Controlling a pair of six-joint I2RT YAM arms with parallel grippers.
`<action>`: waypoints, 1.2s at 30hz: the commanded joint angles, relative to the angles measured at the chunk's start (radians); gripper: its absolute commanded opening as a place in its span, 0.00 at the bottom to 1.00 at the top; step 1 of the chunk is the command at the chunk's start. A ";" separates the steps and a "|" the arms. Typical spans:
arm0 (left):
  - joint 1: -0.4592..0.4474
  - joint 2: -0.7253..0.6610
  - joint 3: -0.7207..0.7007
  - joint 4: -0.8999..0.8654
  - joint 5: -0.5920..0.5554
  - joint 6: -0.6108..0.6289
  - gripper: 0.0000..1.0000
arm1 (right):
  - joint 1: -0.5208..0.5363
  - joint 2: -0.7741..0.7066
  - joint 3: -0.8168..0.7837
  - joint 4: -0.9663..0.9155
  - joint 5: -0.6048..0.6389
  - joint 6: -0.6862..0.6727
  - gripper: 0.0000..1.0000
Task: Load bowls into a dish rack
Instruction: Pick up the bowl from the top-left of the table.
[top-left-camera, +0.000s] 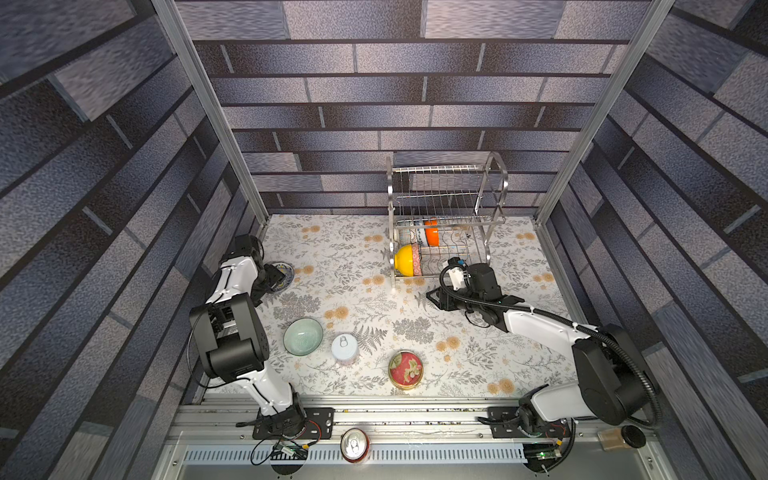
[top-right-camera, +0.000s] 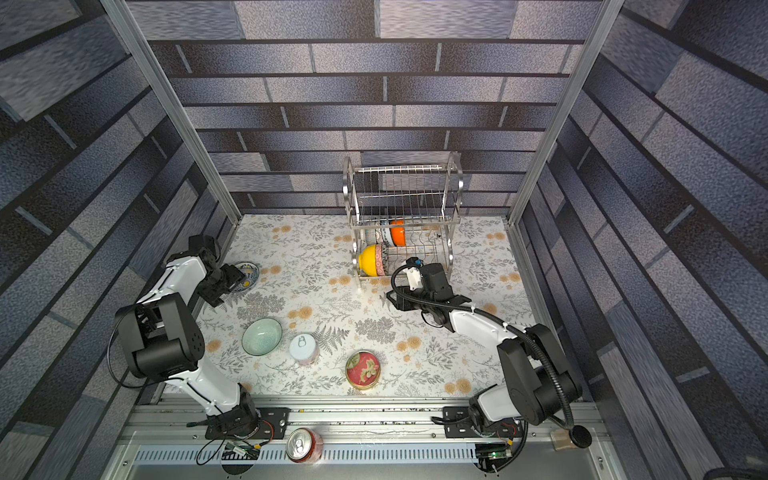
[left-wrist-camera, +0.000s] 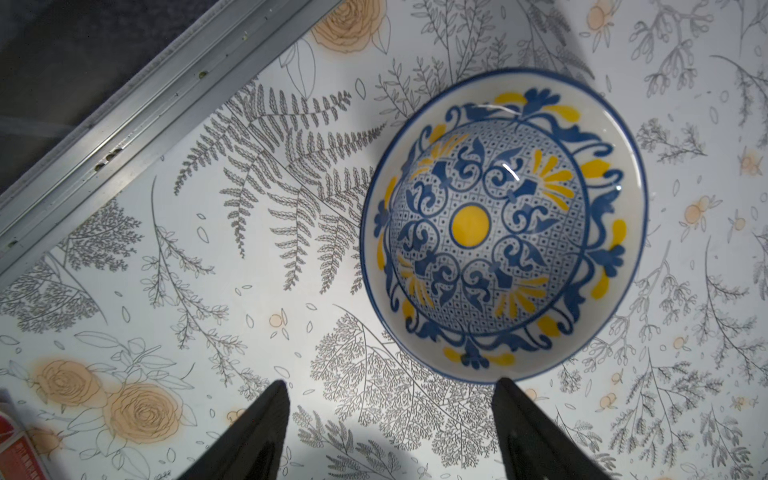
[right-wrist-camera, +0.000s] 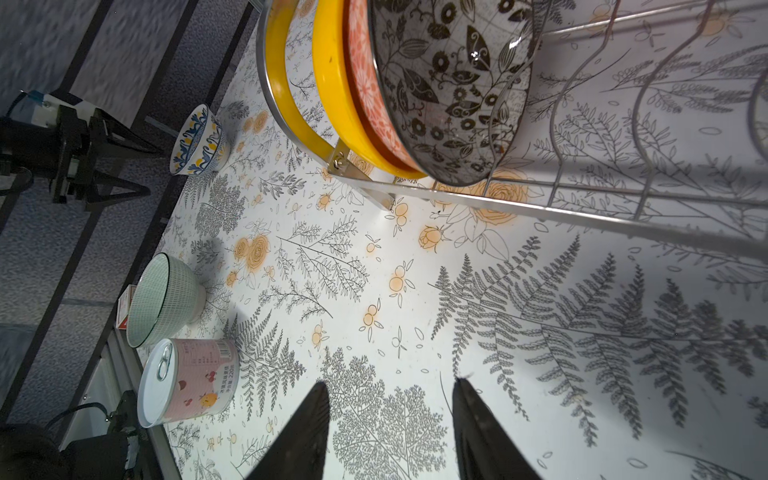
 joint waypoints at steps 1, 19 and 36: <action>0.017 0.054 0.046 -0.013 -0.006 -0.011 0.76 | 0.003 -0.012 -0.002 -0.015 0.023 -0.019 0.49; 0.023 0.111 0.020 0.134 0.104 0.037 0.15 | 0.003 -0.151 -0.021 -0.111 0.214 0.007 0.47; -0.153 -0.122 -0.106 0.152 0.195 0.070 0.02 | -0.031 -0.133 0.038 -0.231 0.404 0.125 0.45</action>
